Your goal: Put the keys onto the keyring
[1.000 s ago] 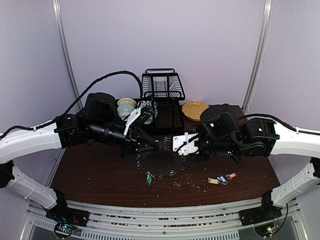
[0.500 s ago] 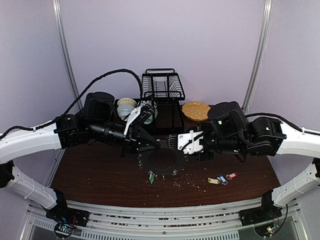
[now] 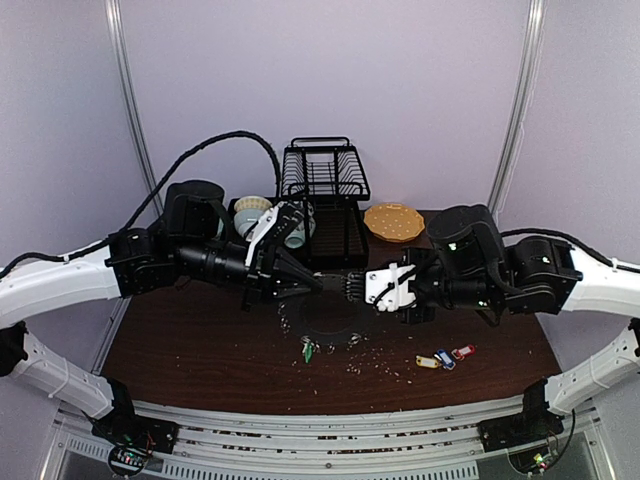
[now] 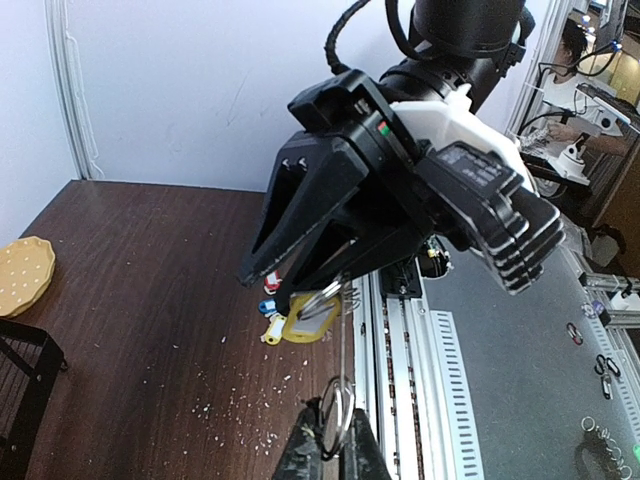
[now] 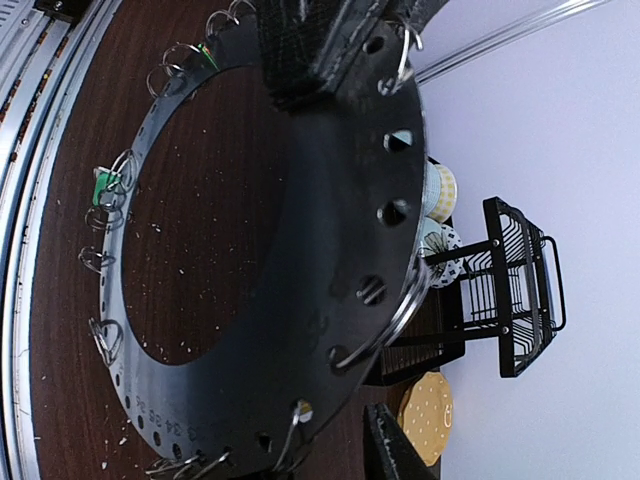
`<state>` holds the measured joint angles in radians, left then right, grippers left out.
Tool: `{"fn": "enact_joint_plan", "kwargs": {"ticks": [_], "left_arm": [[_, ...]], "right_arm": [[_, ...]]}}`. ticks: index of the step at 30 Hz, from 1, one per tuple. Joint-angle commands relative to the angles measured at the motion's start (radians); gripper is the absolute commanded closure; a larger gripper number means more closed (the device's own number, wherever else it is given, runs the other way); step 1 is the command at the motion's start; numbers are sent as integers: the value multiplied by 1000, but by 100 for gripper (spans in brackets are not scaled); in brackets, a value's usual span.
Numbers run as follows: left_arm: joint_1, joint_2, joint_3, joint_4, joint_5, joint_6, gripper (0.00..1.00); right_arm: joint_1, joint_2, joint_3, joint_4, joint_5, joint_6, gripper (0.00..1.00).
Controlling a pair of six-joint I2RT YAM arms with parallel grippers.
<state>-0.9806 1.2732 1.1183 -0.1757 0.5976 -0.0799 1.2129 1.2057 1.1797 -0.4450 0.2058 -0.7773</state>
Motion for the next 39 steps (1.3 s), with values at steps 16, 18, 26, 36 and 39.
{"fn": "enact_joint_plan", "kwargs": {"ticks": [16, 18, 26, 36, 39], "left_arm": [[5, -51, 12, 118, -14, 97, 100], [5, -54, 17, 101, 3, 133, 100], [5, -43, 36, 110, 42, 142, 100], [5, -38, 40, 132, 51, 104, 100], [5, -38, 35, 136, 51, 106, 100]], "right_arm": [[-38, -152, -53, -8, -205, 76, 62], [-41, -163, -54, -17, -235, 85, 60], [-106, -255, -124, 170, -388, 185, 80], [-120, -233, -190, 359, -613, 241, 76], [-119, -226, -174, 332, -614, 231, 76]]}}
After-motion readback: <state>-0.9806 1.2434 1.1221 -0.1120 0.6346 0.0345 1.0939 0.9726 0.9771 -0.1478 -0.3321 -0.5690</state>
